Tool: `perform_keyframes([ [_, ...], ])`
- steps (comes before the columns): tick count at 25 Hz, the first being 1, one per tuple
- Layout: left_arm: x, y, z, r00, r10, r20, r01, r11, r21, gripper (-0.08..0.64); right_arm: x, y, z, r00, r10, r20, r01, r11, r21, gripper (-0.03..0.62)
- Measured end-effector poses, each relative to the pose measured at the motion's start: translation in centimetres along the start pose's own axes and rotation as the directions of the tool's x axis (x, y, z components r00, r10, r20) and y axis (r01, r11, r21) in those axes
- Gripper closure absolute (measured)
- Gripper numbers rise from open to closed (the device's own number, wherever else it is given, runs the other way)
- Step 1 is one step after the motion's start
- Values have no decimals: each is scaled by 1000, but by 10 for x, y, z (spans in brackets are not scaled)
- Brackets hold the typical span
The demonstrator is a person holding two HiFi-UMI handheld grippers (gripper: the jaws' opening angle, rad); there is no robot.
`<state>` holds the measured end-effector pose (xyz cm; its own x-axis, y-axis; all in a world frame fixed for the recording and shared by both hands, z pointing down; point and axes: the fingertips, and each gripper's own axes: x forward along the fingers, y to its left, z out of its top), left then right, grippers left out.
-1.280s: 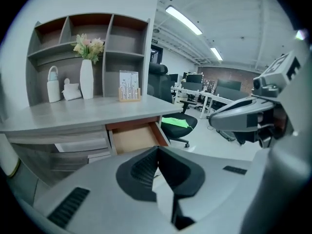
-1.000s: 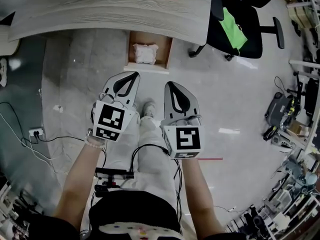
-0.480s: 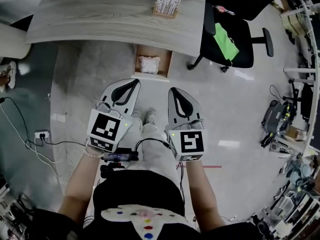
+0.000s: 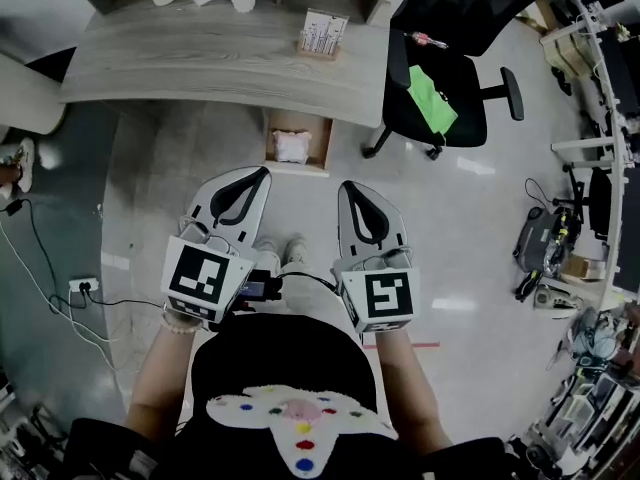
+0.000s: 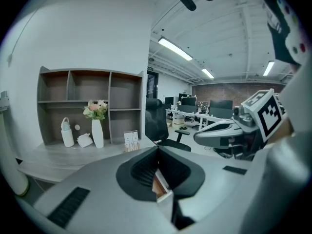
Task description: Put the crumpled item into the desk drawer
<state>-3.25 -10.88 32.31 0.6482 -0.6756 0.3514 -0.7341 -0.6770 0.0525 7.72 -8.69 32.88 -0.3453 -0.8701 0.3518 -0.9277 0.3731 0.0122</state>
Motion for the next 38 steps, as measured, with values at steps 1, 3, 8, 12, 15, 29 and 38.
perform_keyframes([
  [1,-3,-1,4,1000,4,8,-4,1000,3,548,-4,-1,4,1000,0,4,0,1000,-12,588],
  [3,-6,-3,14,1000,14,25,-15,1000,12,548,-10,-4,11,999,-3,32,4,1000,-23,588],
  [8,-11,-1,30,998,33,55,-35,999,32,548,-17,-7,31,997,-13,70,16,999,-36,588],
  [12,-15,-1,32,998,31,56,-33,998,45,548,-17,-6,39,996,-8,90,12,999,-49,588],
  [15,-14,-4,33,998,23,62,-27,998,60,548,-16,-8,42,996,-11,92,16,998,-55,588],
  [29,-13,0,30,998,31,48,-34,997,69,548,-12,-8,42,996,4,87,2,998,-68,589],
  [38,-11,2,29,999,28,43,-31,997,74,548,-8,-9,44,996,-1,86,6,998,-66,589],
])
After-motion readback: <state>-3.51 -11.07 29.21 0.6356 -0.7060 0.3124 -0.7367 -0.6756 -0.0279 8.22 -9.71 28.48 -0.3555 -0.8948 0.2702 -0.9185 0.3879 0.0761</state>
